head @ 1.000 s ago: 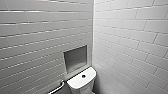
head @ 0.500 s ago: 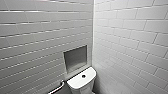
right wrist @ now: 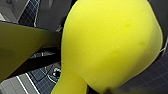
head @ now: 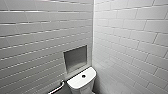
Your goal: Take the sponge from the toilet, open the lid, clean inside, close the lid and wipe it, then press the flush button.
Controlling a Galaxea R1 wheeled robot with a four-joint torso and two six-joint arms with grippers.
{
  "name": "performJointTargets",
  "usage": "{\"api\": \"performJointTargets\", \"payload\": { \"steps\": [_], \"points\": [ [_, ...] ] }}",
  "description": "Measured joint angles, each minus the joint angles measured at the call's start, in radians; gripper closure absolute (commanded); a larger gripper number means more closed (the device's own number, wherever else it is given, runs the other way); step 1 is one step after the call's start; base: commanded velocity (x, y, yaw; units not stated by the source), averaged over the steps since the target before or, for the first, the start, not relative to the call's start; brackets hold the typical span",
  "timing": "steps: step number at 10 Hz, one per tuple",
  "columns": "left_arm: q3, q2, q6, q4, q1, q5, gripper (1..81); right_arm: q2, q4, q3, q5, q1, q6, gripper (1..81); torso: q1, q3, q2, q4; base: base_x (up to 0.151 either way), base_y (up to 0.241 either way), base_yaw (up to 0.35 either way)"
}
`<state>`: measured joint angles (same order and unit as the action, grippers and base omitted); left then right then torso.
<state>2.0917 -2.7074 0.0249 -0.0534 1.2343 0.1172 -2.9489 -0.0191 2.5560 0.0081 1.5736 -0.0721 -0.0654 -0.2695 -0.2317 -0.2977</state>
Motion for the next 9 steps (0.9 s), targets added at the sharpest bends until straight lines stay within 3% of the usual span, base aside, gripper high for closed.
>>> {"api": "performJointTargets", "payload": {
  "steps": [3,7,9],
  "points": [
    [-0.165,0.101,0.001,0.078,-0.178,0.048,1.0,0.0,0.0,0.0,0.003,0.0,0.0,81.1,0.0,-0.003,0.0,0.0,0.0,0.0,0.0],
    [-0.279,0.131,0.002,0.186,-0.402,0.167,1.0,0.0,0.0,0.0,0.007,-0.005,0.0,81.1,-0.001,-0.074,0.001,0.0,0.0,0.0,0.0],
    [-0.308,0.13,0.002,0.254,-0.516,0.215,1.0,0.0,-0.001,0.0,0.01,-0.012,0.0,81.1,-0.001,-0.082,0.001,0.0,0.0,0.0,0.0]
  ]
}}
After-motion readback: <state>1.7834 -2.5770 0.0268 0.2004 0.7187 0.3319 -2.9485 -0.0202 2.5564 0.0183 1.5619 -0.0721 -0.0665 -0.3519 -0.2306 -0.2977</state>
